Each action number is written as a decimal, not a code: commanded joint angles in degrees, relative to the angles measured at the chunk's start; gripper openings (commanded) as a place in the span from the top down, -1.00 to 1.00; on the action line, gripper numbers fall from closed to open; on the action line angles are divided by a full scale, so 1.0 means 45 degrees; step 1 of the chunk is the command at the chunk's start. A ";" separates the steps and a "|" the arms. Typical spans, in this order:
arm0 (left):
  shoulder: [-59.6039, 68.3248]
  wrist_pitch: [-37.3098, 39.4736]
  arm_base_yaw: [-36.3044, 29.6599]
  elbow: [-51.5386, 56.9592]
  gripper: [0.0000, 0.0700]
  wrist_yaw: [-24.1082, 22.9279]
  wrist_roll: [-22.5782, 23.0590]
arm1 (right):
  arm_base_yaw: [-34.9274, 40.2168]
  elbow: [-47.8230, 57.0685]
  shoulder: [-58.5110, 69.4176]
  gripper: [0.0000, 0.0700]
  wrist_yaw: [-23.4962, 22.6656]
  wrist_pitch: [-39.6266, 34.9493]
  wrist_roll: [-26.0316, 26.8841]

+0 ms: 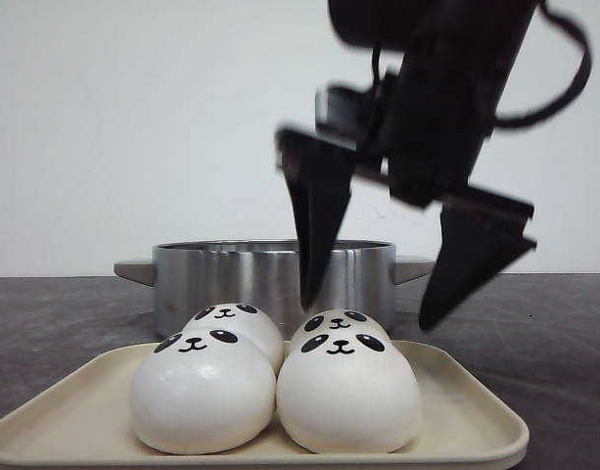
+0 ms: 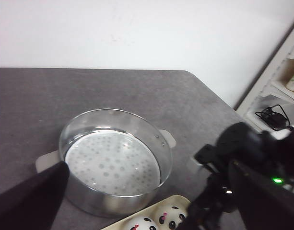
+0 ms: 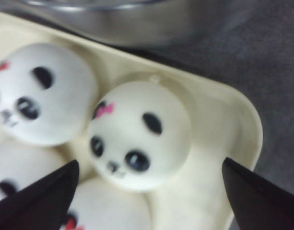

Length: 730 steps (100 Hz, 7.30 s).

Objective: Steam buns
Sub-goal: 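Grasp the farther panda bun nearest the right gripper and lift it, then lower the held bun into the steel pot and open the right gripper, then grasp the farther panda bun nearest the left gripper and lift it, then lower the held bun into the pot and open the left gripper, then grasp the nearer panda bun by the right gripper and lift it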

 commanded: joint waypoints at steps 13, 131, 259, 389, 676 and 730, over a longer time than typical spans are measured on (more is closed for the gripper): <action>0.0053 0.0087 -0.0272 0.0175 -0.93 0.0019 0.0121 | 0.0107 0.0175 0.0874 -0.48 0.0155 0.0879 0.0345; 0.0078 0.0408 -0.0335 0.0175 -0.93 -0.0559 0.0126 | -0.1302 0.7470 0.0039 0.98 0.1360 0.0087 -0.3512; 0.0267 -0.0554 -0.0335 0.0175 -0.89 -0.0544 0.0117 | -0.2793 0.8432 0.4371 0.21 0.0491 0.0491 -0.3279; 1.3318 0.1773 -0.4935 0.0175 -0.64 -0.2759 -0.1326 | 0.0981 0.8432 -0.7475 1.00 0.4634 -0.2939 -0.3390; 1.2711 -0.0029 -0.3186 0.7475 -0.69 -0.4658 -0.0529 | 0.2263 0.7261 -0.5897 0.99 0.4920 -0.6183 -0.2701; 0.6416 -0.0753 -0.4478 0.7475 -0.69 -0.4653 -0.0345 | 0.2511 0.2239 -0.2516 -0.50 0.1739 -0.3983 0.0238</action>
